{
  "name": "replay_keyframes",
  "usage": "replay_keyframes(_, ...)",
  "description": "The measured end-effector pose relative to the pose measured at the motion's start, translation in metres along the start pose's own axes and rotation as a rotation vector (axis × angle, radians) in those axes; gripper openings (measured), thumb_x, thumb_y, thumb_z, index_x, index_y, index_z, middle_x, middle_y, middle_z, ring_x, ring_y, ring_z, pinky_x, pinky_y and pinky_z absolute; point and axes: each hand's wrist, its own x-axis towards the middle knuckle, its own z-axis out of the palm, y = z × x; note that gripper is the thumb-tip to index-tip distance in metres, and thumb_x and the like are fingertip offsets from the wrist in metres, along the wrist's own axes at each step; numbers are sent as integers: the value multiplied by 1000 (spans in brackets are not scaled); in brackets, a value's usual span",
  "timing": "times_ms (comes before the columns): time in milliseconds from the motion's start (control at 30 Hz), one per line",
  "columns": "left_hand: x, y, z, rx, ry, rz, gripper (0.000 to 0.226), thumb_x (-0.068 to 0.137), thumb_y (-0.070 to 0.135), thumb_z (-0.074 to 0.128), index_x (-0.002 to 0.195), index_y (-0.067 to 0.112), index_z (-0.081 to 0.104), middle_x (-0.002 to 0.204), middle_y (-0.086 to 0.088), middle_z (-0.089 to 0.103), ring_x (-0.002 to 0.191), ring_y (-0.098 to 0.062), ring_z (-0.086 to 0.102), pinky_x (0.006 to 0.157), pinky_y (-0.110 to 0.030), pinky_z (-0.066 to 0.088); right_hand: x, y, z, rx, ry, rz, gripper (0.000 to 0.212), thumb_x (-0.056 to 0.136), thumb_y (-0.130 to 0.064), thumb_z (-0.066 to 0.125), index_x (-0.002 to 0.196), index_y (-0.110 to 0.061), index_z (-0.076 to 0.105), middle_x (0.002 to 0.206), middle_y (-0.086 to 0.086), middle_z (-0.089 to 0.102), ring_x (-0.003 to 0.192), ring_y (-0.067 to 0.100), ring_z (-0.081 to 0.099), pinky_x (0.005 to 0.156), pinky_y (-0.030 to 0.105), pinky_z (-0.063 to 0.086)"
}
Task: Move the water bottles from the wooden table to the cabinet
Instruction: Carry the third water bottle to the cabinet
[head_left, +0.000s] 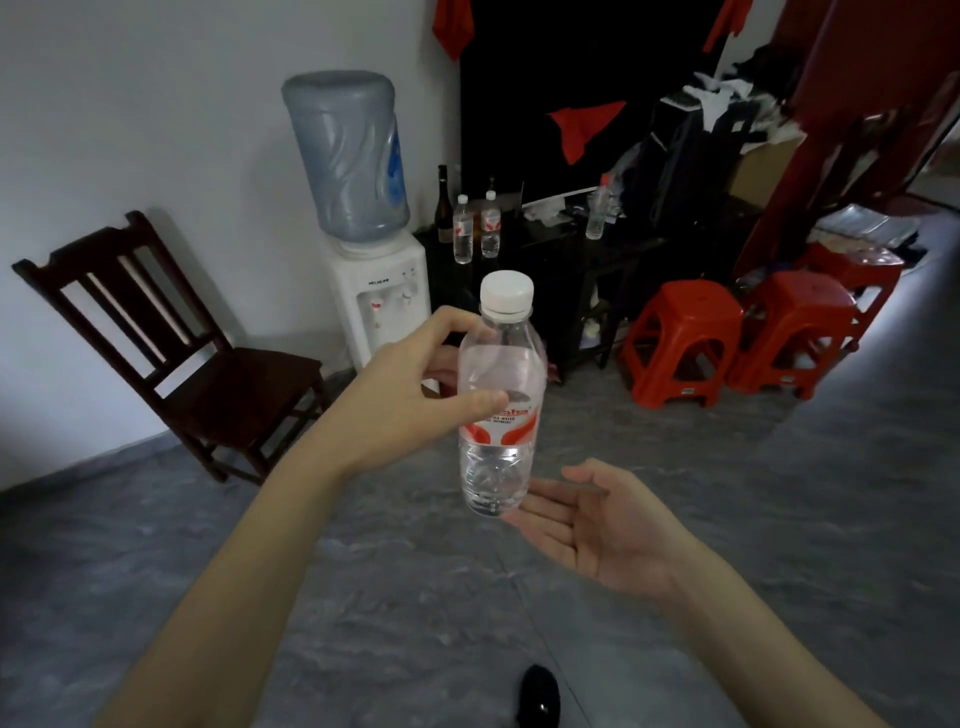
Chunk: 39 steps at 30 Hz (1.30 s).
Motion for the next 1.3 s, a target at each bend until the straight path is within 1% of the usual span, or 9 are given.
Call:
replay_keyframes(67, 34, -2, -1, -13, -1, 10, 56, 69, 56, 74, 119, 40, 54, 116, 16, 71, 107, 0, 68, 89, -35, 58, 16, -30, -8, -5, 1, -4, 53, 89, -25, 47, 133, 4, 57, 131, 20, 65, 113, 28, 66, 88, 30, 56)
replay_keyframes(167, 88, -2, -2, -13, 9, 9, 53, 74, 46, 79, 121, 37, 55, 115, 16, 72, 106, -1, 68, 90, -36, 59, 40, -80, -18, -8, 9, -11, 52, 90, -25, 46, 132, 4, 57, 130, 20, 65, 117, 29, 64, 92, 31, 52)
replay_keyframes(367, 180, -10, -1, 16, 89, 43, 52, 77, 36, 81, 125, 33, 61, 115, 16, 71, 105, 0, 67, 87, -26, 58, 81, -167, -37, -52, 28, -12, 50, 87, -25, 49, 126, 3, 61, 125, 19, 68, 102, 26, 72, 77, 29, 60)
replay_keyframes(467, 214, -19, 0, 7, 95, 45, 49, 78, 32, 82, 123, 32, 61, 115, 15, 71, 105, -1, 68, 84, -24, 58, 101, -199, -45, -51, 35, -1, 52, 87, -26, 50, 128, 3, 60, 126, 19, 68, 102, 27, 72, 77, 30, 60)
replay_keyframes(667, 285, -45, -6, 3, 90, 29, 52, 75, 41, 81, 122, 34, 60, 115, 18, 70, 103, 1, 68, 82, -22, 58, 148, -251, -53, -58, 36, 30, 53, 86, -26, 50, 128, 3, 61, 125, 19, 68, 101, 26, 72, 76, 29, 61)
replay_keyframes(767, 320, -60, -14, -1, 81, 40, 51, 76, 35, 83, 122, 33, 61, 114, 19, 70, 101, 3, 67, 80, -17, 56, 176, -275, -52, -68, 41, 36, 55, 84, -27, 50, 130, 2, 60, 127, 18, 68, 106, 26, 70, 79, 29, 60)
replay_keyframes(933, 387, -87, -46, -4, 100, 70, 56, 72, 46, 83, 122, 35, 61, 115, 18, 69, 103, -1, 68, 84, -26, 59, 231, -334, -38, -94, 55, 20, 53, 88, -27, 47, 131, 0, 60, 128, 16, 68, 110, 26, 69, 90, 30, 55)
replay_keyframes(1133, 469, -118, -92, 13, 134, 86, 71, 63, 65, 74, 126, 37, 59, 114, 21, 69, 103, 1, 67, 87, -31, 59, 296, -400, -11, -96, 62, 5, 50, 89, -26, 49, 130, 0, 61, 127, 16, 68, 113, 26, 67, 93, 31, 53)
replay_keyframes(1300, 529, -140, -104, 2, 77, 90, 64, 69, 55, 80, 127, 35, 59, 118, 18, 68, 105, -1, 67, 90, -34, 59, 337, -433, -6, -33, 132, -35, 45, 87, -26, 51, 120, 0, 66, 120, 16, 71, 99, 24, 73, 75, 28, 60)
